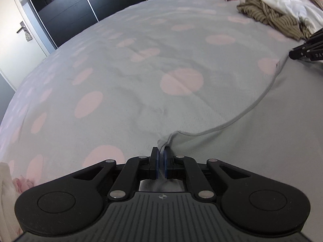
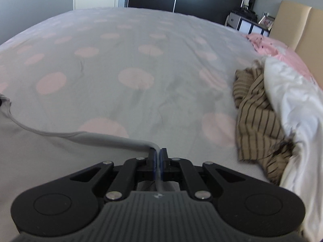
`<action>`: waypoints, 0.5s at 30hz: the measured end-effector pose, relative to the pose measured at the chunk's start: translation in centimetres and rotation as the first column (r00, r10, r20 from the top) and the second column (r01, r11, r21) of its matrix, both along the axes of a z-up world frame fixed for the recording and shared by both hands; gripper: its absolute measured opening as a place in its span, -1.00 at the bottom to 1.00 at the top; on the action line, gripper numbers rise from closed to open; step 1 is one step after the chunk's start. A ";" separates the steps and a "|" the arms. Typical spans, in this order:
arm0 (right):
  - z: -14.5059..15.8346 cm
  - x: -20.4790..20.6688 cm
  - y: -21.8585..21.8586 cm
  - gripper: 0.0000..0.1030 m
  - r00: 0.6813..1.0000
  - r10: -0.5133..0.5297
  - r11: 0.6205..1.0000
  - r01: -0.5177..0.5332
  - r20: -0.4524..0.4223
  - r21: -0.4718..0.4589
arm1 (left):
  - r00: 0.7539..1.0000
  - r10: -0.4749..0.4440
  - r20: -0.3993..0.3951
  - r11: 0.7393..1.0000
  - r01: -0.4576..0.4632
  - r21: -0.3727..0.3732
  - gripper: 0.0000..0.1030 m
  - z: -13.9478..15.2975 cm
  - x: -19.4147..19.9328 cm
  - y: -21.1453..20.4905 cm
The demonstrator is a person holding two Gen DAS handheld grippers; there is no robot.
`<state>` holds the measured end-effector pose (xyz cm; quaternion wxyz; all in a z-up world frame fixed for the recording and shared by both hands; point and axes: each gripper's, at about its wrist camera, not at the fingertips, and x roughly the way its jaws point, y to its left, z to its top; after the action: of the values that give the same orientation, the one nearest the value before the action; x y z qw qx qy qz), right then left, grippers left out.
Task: Fold clothes
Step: 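Lower the grey hoodie onto the bed and open both grippers, then move both open grippers over the laid-out hoodie toward its hem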
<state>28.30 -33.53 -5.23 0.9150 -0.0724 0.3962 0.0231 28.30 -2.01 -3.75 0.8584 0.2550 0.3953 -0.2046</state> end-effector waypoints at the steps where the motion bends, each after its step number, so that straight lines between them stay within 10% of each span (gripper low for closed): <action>1: -0.1 0.0 0.1 -0.90 1.000 -0.005 1.000 0.005 -0.002 -0.001 | 1.000 0.004 -0.002 1.000 -0.004 -0.007 -0.94 0.0 -0.1 0.1; 4: 0.4 0.0 0.4 -0.80 1.000 -0.023 1.000 0.023 -0.016 0.002 | 0.999 0.034 -0.041 0.999 -0.035 -0.039 -0.70 0.8 0.3 0.7; 7: 1.8 -0.4 0.3 -0.28 0.999 -0.037 0.999 0.037 -0.017 -0.003 | 0.995 0.078 -0.055 0.994 -0.081 -0.073 -0.30 2.6 0.0 1.5; 15: 7.7 -6.2 -1.7 -0.22 1.000 -0.014 0.998 0.014 -0.010 0.058 | 0.995 0.100 -0.010 0.980 -0.100 -0.172 -0.06 8.9 -5.2 4.2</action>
<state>22.10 -35.24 2.51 0.9150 -0.0430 0.4001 0.0285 23.07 2.20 5.11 0.8861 0.1594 0.3892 -0.1949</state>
